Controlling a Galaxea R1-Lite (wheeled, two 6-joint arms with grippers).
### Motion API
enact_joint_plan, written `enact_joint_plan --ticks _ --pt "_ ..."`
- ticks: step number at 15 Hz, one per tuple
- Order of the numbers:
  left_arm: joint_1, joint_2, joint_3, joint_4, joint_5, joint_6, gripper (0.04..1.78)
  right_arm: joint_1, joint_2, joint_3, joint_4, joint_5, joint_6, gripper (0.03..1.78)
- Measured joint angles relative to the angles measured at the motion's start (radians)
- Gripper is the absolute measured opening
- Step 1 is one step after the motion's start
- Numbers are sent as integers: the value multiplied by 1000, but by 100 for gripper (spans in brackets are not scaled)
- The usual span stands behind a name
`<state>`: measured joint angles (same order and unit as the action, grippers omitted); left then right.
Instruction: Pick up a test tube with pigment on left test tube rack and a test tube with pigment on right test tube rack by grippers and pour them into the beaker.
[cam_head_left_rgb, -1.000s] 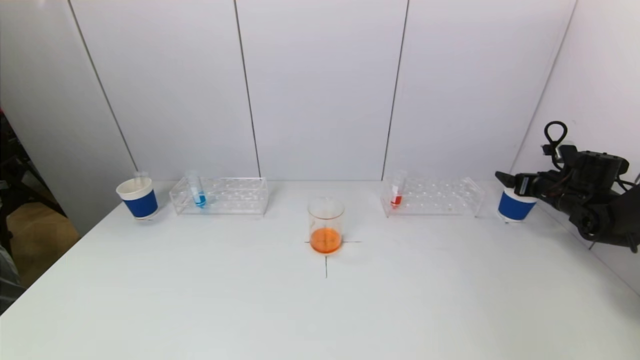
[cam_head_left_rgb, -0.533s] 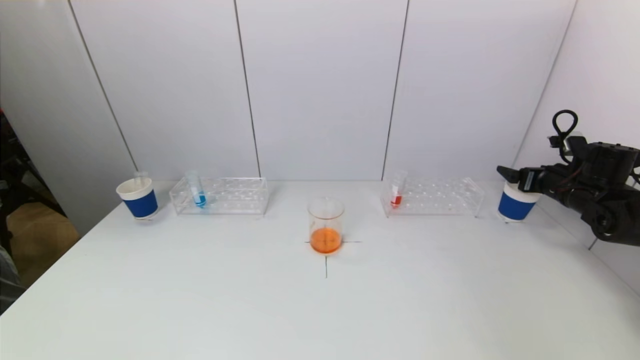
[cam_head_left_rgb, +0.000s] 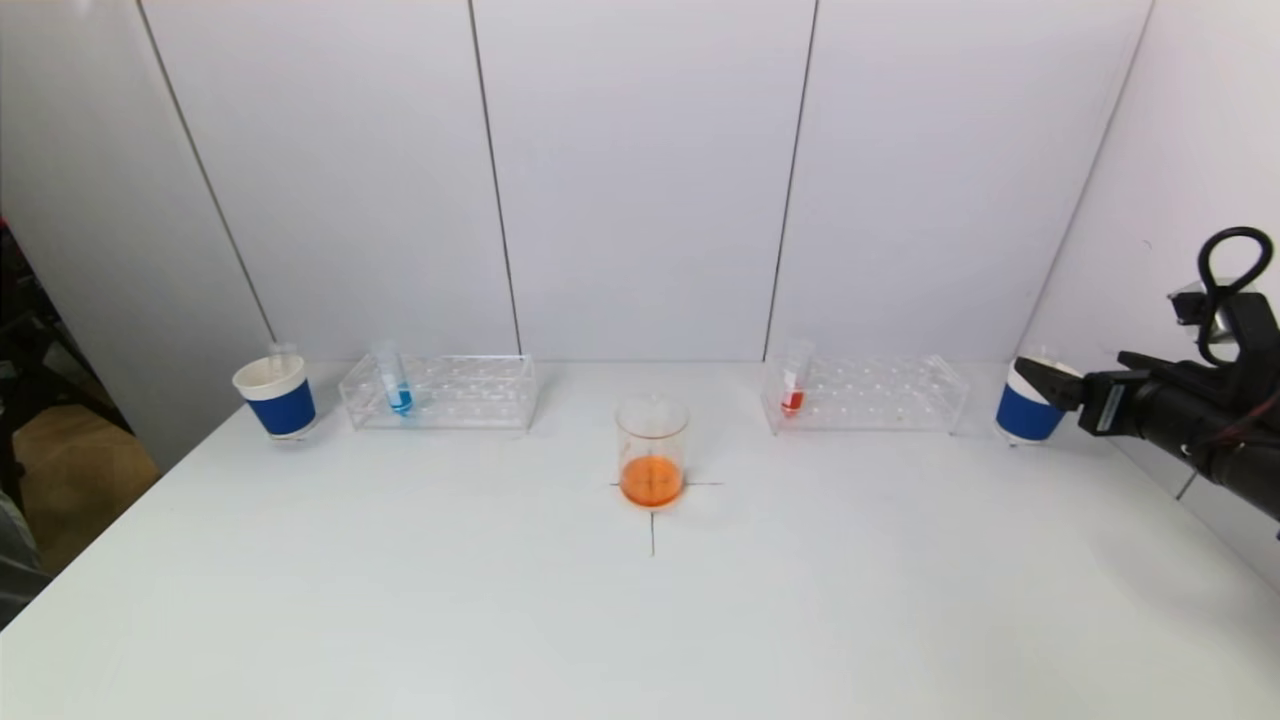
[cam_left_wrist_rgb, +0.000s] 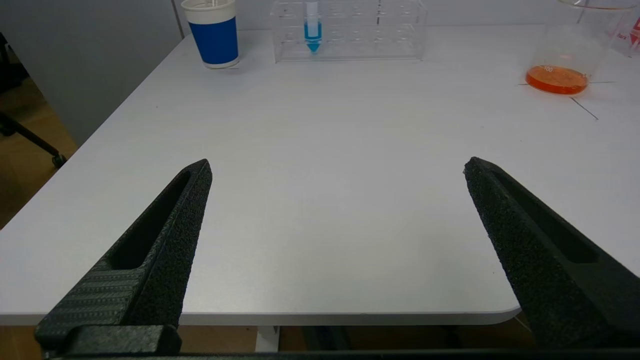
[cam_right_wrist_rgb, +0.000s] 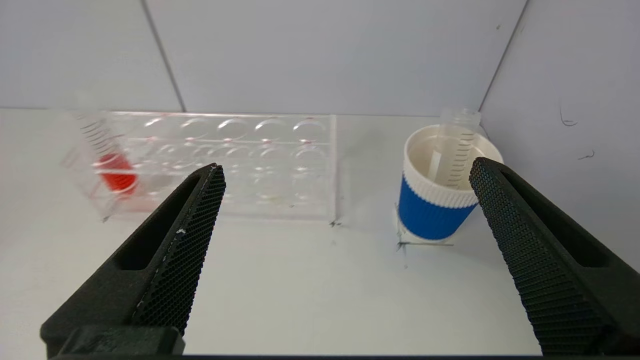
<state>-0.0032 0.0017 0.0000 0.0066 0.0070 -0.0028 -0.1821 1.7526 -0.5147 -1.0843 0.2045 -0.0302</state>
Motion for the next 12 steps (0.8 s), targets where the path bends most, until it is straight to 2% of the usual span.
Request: enact_joint_plan --ticks 4,7,10,12 --pt "0 0 0 0 0 1 176 37 -267 230 -21 0 6 178" --pt "0 0 0 0 0 0 176 43 -474 349 13 1 7 178" --pt "0 0 0 1 0 1 176 46 -703 416 142 10 26 178" --pt "0 0 0 0 0 0 176 47 -874 420 300 24 35 178"
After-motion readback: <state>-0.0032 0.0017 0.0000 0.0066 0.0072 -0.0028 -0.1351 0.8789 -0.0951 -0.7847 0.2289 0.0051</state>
